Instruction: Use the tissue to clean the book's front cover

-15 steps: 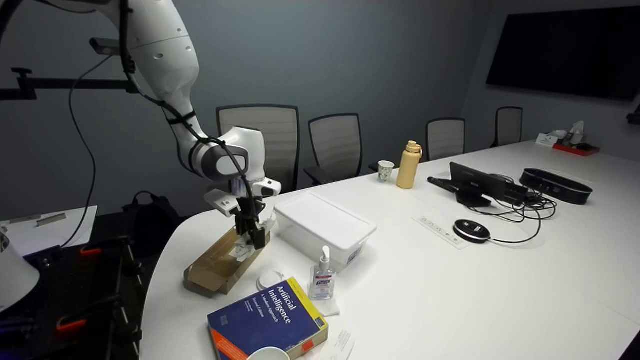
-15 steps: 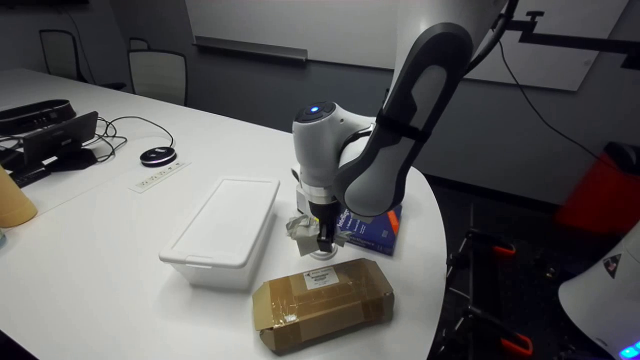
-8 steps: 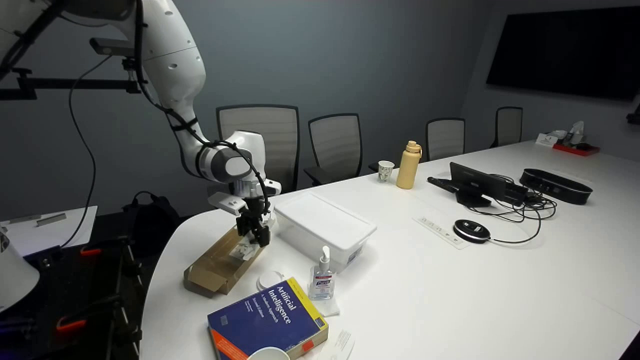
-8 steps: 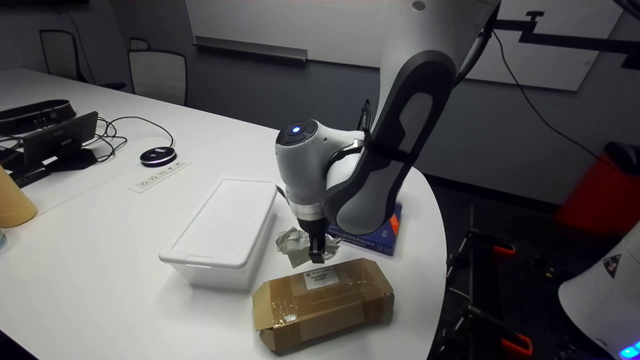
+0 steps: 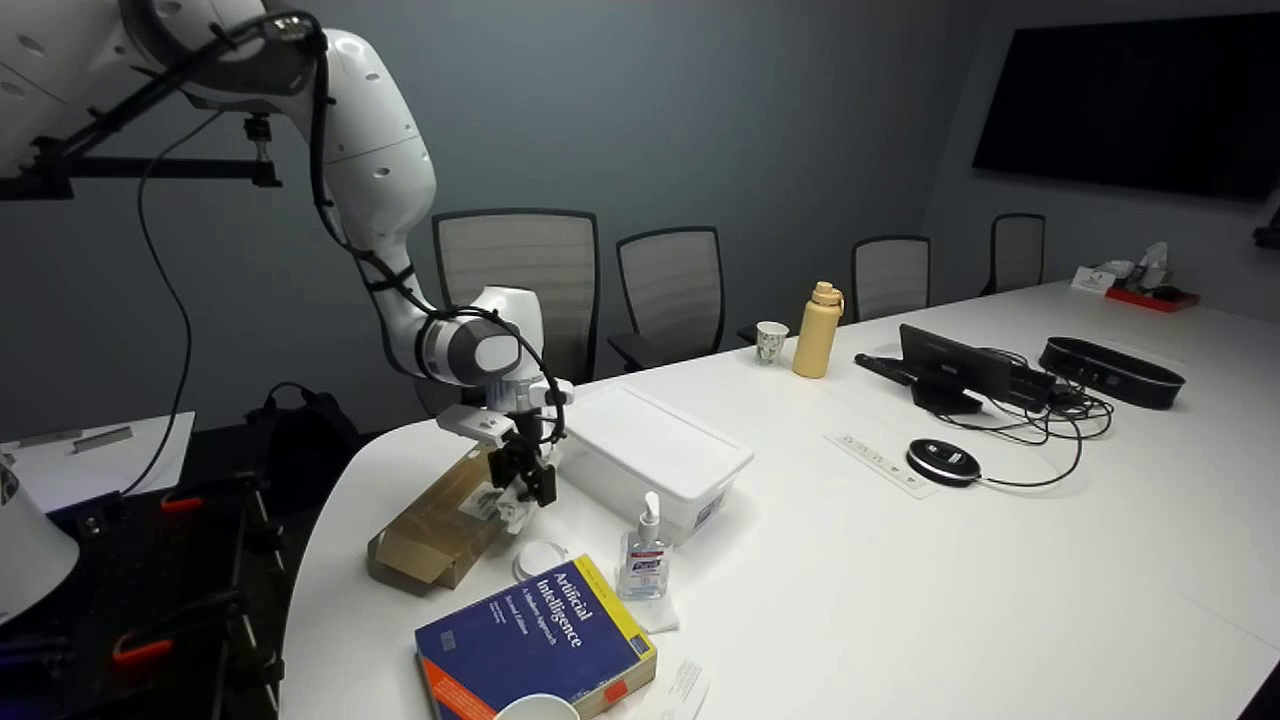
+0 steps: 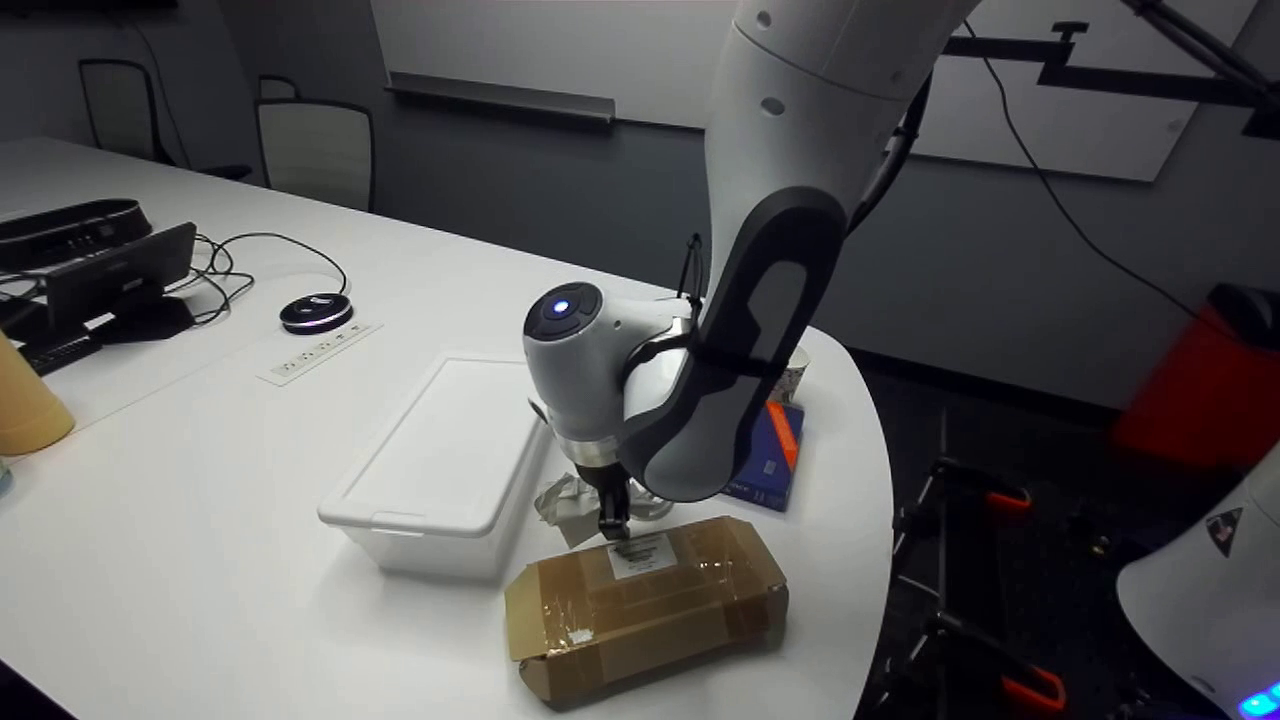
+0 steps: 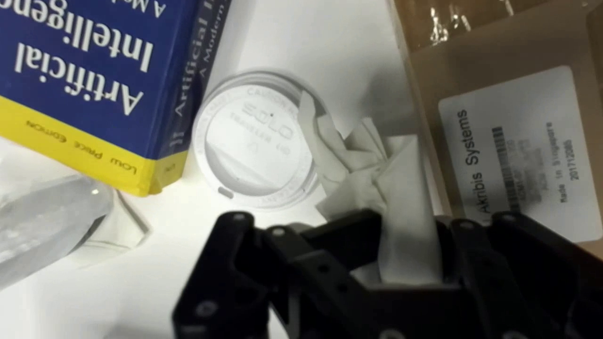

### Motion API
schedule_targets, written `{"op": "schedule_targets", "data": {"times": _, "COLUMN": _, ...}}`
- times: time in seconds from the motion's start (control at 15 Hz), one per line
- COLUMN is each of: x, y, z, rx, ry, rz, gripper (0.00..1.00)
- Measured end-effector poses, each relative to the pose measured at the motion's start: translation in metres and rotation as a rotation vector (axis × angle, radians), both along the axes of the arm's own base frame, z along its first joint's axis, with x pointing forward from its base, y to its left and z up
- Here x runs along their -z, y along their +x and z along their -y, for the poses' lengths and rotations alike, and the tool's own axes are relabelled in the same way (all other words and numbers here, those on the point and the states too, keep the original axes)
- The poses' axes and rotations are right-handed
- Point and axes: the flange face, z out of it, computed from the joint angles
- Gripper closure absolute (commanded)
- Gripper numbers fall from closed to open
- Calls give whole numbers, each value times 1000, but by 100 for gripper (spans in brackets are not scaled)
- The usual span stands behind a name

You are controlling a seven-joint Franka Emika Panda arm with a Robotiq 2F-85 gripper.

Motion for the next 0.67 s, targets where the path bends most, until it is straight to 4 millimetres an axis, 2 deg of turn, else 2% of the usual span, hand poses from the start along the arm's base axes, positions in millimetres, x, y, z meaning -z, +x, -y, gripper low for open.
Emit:
{"op": "schedule_targets", "data": {"times": 0.07, "x": 3, "y": 4, "z": -1, "rx": -4, "ry": -2, "rz": 3, "gripper": 75}}
{"op": "schedule_targets", "data": {"times": 0.13, "x": 6, "y": 8, "z": -2, "rx": -7, "ry": -4, "rz": 7, "gripper": 74}}
{"op": "schedule_targets", "data": {"times": 0.4, "x": 12, "y": 18, "z": -3, "rx": -17, "ry": -16, "rz": 21, "gripper": 45}}
{"op": "schedule_targets", "data": {"times": 0.67, "x": 10, "y": 21, "z": -1, "rx": -16, "ry": -17, "rz": 27, "gripper": 15}}
